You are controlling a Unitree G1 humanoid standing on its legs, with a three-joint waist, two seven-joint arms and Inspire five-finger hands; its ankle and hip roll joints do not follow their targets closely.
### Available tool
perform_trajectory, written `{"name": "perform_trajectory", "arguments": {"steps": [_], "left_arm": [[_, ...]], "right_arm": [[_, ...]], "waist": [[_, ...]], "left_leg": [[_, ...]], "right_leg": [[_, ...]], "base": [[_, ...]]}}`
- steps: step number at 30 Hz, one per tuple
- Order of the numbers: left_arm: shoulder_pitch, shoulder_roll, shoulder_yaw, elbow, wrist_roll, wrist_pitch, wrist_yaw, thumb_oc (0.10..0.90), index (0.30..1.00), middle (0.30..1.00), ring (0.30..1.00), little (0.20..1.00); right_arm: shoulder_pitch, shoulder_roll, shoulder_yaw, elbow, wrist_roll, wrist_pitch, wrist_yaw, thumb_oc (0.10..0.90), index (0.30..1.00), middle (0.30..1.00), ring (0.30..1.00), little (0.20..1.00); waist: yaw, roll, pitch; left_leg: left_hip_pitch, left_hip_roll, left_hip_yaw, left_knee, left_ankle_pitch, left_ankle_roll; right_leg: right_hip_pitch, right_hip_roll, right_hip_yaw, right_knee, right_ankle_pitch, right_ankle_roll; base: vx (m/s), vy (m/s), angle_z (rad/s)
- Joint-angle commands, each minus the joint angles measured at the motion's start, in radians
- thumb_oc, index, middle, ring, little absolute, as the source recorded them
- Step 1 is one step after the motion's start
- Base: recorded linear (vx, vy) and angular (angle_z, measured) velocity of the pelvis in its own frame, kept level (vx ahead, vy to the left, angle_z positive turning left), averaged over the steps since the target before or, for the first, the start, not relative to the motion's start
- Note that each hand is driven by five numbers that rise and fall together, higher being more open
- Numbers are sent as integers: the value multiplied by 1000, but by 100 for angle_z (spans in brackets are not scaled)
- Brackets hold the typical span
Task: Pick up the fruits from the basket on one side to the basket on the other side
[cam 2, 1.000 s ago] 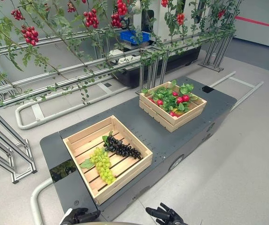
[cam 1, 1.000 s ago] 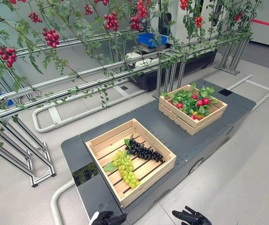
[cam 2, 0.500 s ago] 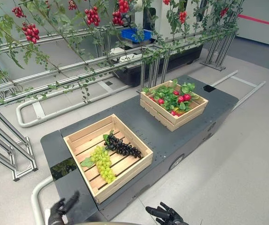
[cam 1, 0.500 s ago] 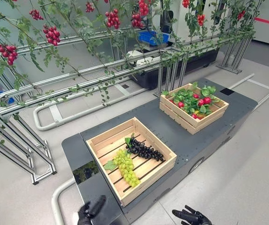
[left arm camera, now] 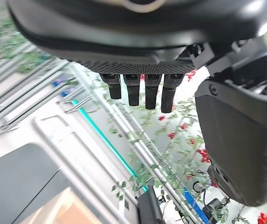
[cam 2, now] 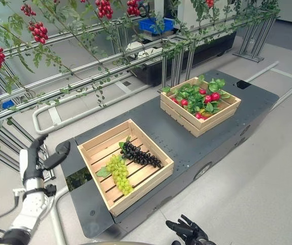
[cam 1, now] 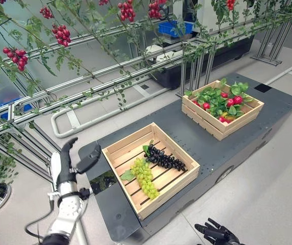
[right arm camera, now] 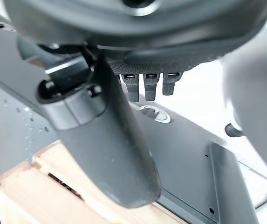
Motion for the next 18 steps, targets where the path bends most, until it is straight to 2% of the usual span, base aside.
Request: {"name": "perform_trajectory", "arguments": {"steps": [1,2,3,5,7,9,10,12,15,17,18], "left_arm": [[-172,141,-25,-50,68,-47,44,800,900,900,900,900],[-202,166,-42,-43,105,-46,54,800,900,900,900,900],[-253,201,-70,-39,136,-25,71,800,900,900,900,900],[-285,226,-93,-33,158,-11,85,800,900,900,900,900],[-377,292,-158,-2,260,34,148,800,900,900,900,900],[-461,358,-241,14,429,72,182,800,900,900,900,900],[-478,371,-261,16,456,78,189,800,900,900,900,900],[-583,459,-385,33,576,114,200,800,900,900,900,900],[-647,512,-474,36,611,135,178,800,900,900,900,900],[-739,565,-581,31,654,182,154,800,900,900,900,900],[-751,572,-593,32,656,186,157,800,900,900,900,900]], "right_arm": [[-106,-27,19,-71,75,-63,73,800,900,900,900,900],[-117,-38,25,-84,81,-58,68,800,900,900,900,900],[-138,-53,29,-93,96,-56,65,800,900,900,900,900],[-152,-62,36,-97,103,-54,63,800,900,900,900,900],[-187,-81,52,-111,101,-58,58,800,900,900,900,900],[-213,-94,67,-113,98,-58,62,800,900,900,900,900],[-218,-97,69,-113,98,-58,64,800,900,900,900,900],[-253,-132,79,-116,82,-47,85,800,900,900,900,900],[-269,-165,87,-107,75,-41,103,800,900,900,900,900],[-297,-202,93,-93,72,-29,121,800,900,900,900,900],[-301,-206,94,-91,73,-28,124,800,900,900,900,900]], "waist": [[-36,-53,103],[-42,-53,126],[-44,-55,156],[-46,-57,174],[-57,-61,216],[-63,-68,244],[-65,-68,250],[-84,-67,279],[-96,-64,299],[-110,-60,322],[-111,-60,324]], "left_leg": [[-160,-70,40,306,-166,47],[-191,-65,52,347,-177,48],[-266,-64,57,428,-189,53],[-293,-65,53,464,-211,51],[-384,-61,68,543,-229,57],[-437,-53,83,592,-248,66],[-448,-51,85,602,-250,67],[-526,-37,103,661,-252,80],[-567,-22,119,705,-265,80],[-609,-9,133,742,-275,79],[-616,-7,135,749,-277,79]], "right_leg": [[-85,-67,50,391,-277,-59],[-120,-76,54,440,-290,-62],[-185,-89,64,507,-300,-73],[-213,-94,77,546,-318,-68],[-306,-104,94,629,-329,-70],[-370,-111,105,688,-338,-67],[-383,-112,108,700,-339,-67],[-470,-113,125,760,-336,-76],[-518,-115,137,797,-338,-75],[-569,-117,152,834,-338,-71],[-578,-117,155,841,-339,-70]], "base": [[-96,121,13],[-222,163,11],[-238,125,6],[-164,99,0],[-219,134,-6],[-144,99,-2],[-173,98,-1],[-175,139,0],[-80,136,-8],[-66,176,-13],[-47,132,-16]]}}
